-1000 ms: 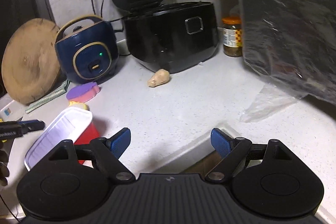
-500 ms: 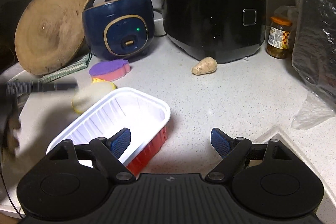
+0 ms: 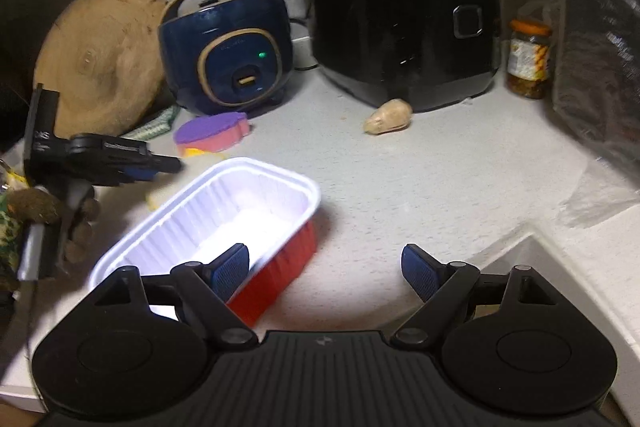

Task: Collect trash
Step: 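Grasp the yellow-rimmed round mesh disc with the right gripper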

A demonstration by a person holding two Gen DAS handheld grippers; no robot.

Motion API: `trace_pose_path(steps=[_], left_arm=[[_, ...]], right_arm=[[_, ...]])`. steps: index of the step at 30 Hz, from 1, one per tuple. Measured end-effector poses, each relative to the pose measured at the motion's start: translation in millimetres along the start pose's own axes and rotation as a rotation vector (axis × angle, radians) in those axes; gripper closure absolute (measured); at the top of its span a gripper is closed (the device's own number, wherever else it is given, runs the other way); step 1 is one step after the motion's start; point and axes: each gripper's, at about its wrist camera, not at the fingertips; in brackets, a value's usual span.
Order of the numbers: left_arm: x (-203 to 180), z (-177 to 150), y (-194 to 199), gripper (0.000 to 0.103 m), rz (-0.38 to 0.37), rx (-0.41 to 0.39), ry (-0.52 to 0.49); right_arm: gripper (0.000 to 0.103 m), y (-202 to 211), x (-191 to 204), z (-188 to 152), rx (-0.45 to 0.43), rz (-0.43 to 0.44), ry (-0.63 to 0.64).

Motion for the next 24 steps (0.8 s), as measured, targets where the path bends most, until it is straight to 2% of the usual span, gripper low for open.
trace_pose_path(steps=[1, 2, 5, 8, 10, 12, 13, 16, 18, 24], left_arm=[[-6, -2, -1, 0.062, -0.016, 0.013, -0.014], [-11, -4, -2, 0.062, -0.039, 0.027, -0.019], [-21, -7, -7, 0.070, -0.113, 0.052, -0.001], [-33, -8, -6, 0.074, -0.158, 0.057, -0.008], [-40, -8, -9, 0.087, -0.216, 0.077, -0.001], [-46, -9, -11, 0.090, -0.276, 0.093, 0.023], [-50, -10, -12, 0.093, -0.281, 0.087, 0.025], [-61, -11, -7, 0.094, -0.253, 0.052, -0.010], [-66, -11, 0, 0.093, -0.222, 0.027, -0.037], [-63, -8, 25, 0.091, -0.241, -0.048, -0.053]], right_arm=[[0.025, -3, 1, -2, 0.008, 0.021, -0.001], [0.035, -6, 3, -3, 0.018, 0.040, 0.001], [0.050, -16, 5, -5, 0.047, 0.091, -0.015], [0.051, -19, 8, -6, 0.041, 0.072, -0.012], [0.054, -21, 9, -5, 0.039, 0.077, -0.005], [0.067, -22, 10, -4, 0.041, 0.097, -0.007], [0.069, -22, 11, -4, 0.042, 0.097, -0.005], [0.075, -21, 13, -4, 0.014, 0.036, 0.025], [0.084, -17, 9, -3, -0.014, -0.028, 0.031], [0.091, -12, -30, 21, -0.079, -0.179, -0.055]])
Point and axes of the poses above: each gripper's, at about its wrist camera, not at the fingertips, and y roughly against the way its jaws point, x to its left, z to its top, and after that the axes turned 3 degrees about x, right-handed
